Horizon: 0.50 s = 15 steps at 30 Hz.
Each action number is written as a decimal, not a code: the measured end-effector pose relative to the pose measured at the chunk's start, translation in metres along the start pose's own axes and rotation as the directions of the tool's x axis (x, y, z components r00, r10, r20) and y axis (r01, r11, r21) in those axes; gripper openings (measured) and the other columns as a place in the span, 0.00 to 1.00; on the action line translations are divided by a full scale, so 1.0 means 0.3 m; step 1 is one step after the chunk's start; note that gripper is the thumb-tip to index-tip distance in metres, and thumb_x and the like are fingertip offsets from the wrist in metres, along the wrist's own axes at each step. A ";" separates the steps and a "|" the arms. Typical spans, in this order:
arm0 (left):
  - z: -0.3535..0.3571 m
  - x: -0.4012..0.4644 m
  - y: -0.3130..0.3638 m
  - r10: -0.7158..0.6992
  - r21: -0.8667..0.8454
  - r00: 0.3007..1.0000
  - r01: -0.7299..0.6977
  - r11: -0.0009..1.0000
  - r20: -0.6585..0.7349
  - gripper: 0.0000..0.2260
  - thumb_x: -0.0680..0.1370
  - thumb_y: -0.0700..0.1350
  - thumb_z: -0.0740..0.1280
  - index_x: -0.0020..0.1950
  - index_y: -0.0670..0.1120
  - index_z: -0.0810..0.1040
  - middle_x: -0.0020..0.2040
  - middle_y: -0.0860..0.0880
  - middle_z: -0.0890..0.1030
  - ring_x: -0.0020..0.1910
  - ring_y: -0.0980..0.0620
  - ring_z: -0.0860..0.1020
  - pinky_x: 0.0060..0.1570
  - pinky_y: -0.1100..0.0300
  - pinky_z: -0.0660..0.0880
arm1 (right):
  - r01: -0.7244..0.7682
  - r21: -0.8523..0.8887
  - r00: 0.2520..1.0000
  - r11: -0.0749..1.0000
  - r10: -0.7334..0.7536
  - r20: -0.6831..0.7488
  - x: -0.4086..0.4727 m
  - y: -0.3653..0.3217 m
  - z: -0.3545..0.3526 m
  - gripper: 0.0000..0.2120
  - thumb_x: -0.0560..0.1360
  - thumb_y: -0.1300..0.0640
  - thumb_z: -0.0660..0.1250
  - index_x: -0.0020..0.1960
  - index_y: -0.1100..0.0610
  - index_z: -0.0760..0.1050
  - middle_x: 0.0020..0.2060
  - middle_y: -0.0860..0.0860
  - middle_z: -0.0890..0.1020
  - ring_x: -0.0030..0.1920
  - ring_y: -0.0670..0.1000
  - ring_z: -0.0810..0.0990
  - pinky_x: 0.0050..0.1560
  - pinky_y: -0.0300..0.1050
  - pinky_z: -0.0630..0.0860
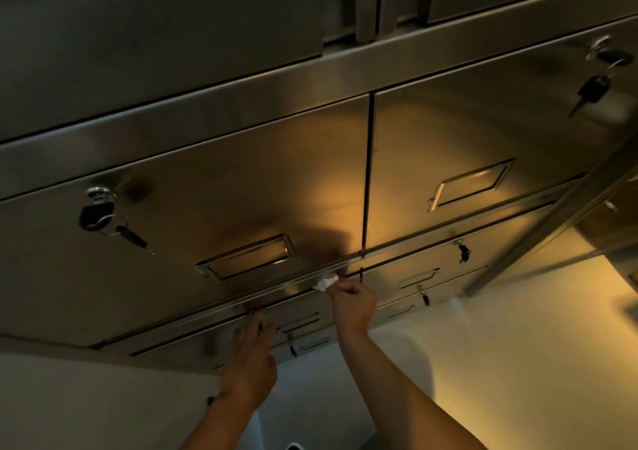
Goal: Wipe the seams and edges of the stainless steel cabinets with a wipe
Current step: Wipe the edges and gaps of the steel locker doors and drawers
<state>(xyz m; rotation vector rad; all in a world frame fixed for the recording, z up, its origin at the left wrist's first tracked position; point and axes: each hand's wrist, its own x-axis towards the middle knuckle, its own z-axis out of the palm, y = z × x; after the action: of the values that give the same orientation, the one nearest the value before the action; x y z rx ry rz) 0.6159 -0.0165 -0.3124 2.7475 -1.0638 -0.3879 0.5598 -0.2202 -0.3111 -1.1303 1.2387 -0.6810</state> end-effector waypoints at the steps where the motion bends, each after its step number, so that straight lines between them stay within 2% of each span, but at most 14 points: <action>1: -0.006 -0.007 -0.026 -0.003 0.013 1.000 0.003 1.000 0.005 0.28 0.74 0.37 0.69 0.74 0.47 0.74 0.82 0.46 0.60 0.80 0.44 0.63 0.77 0.51 0.63 | -0.005 0.000 1.000 1.000 0.005 0.004 -0.019 0.010 0.019 0.14 0.66 0.71 0.79 0.31 0.54 0.81 0.27 0.47 0.79 0.29 0.38 0.76 0.37 0.34 0.74; 4: 0.008 -0.020 -0.117 0.002 0.054 1.000 -0.003 0.999 0.015 0.32 0.62 0.36 0.79 0.67 0.44 0.81 0.75 0.42 0.73 0.71 0.40 0.74 0.71 0.48 0.70 | -0.053 0.013 0.999 0.999 0.053 0.014 -0.064 0.027 0.063 0.09 0.66 0.68 0.80 0.33 0.60 0.82 0.27 0.47 0.79 0.30 0.43 0.75 0.39 0.39 0.75; 7: -0.001 -0.034 -0.199 0.022 0.067 1.000 -0.022 0.997 -0.002 0.33 0.57 0.34 0.81 0.63 0.43 0.82 0.73 0.39 0.74 0.70 0.41 0.71 0.63 0.39 0.77 | -0.066 0.013 0.997 0.998 0.065 0.049 -0.125 0.050 0.116 0.09 0.66 0.66 0.81 0.33 0.62 0.82 0.25 0.45 0.78 0.28 0.39 0.73 0.36 0.34 0.74; 10: -0.006 -0.065 -0.272 -0.003 0.095 1.000 0.003 0.996 0.004 0.33 0.56 0.34 0.81 0.61 0.42 0.83 0.74 0.38 0.73 0.69 0.39 0.72 0.62 0.38 0.78 | -0.077 0.013 0.994 0.997 0.075 0.084 -0.187 0.077 0.174 0.09 0.66 0.67 0.80 0.33 0.61 0.82 0.25 0.45 0.78 0.28 0.40 0.73 0.37 0.37 0.75; 15: -0.008 -0.127 -0.367 -0.068 0.054 0.998 0.069 0.996 -0.018 0.30 0.61 0.32 0.79 0.64 0.41 0.82 0.77 0.39 0.70 0.73 0.39 0.69 0.66 0.40 0.75 | -0.119 0.011 0.984 0.993 0.117 0.134 -0.284 0.109 0.265 0.13 0.66 0.67 0.80 0.30 0.56 0.80 0.24 0.45 0.77 0.28 0.43 0.72 0.36 0.40 0.73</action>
<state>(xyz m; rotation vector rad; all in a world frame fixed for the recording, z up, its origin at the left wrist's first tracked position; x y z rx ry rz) 0.6594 0.0899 -0.3306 2.8360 -0.9934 -0.3509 0.6097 -0.1099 -0.3145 -1.0605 1.1729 -0.5182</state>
